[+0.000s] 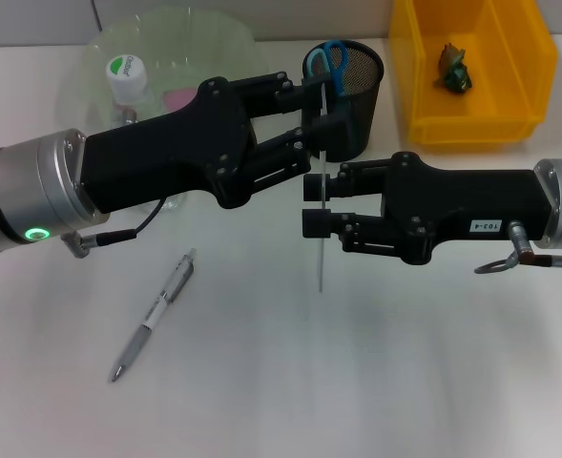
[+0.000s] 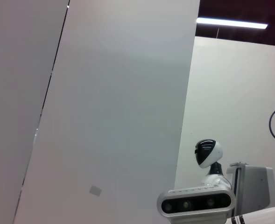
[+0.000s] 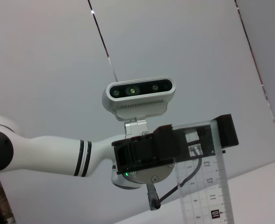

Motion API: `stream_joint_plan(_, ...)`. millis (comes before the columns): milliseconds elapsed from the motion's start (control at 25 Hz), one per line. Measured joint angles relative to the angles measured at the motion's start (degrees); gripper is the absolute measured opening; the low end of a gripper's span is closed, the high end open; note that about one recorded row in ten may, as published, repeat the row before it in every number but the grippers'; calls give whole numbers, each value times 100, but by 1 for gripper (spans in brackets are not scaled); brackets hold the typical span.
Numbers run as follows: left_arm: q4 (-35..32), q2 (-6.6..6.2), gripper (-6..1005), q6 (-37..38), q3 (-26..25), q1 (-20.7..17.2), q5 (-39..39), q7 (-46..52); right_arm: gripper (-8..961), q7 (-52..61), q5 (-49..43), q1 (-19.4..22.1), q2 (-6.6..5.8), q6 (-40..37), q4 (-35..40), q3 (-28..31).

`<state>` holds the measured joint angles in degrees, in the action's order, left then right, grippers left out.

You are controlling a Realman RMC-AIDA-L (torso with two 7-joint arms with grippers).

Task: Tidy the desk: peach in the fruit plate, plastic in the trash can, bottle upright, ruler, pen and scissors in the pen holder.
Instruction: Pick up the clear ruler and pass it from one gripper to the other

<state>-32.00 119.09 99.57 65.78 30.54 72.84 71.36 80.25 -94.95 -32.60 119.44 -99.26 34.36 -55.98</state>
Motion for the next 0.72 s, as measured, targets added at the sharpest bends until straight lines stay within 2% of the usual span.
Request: stream_joint_plan(720,0,-8,419,-3,-4,-39,3,8,410,-2,4,8,0,-16,-9,-1)
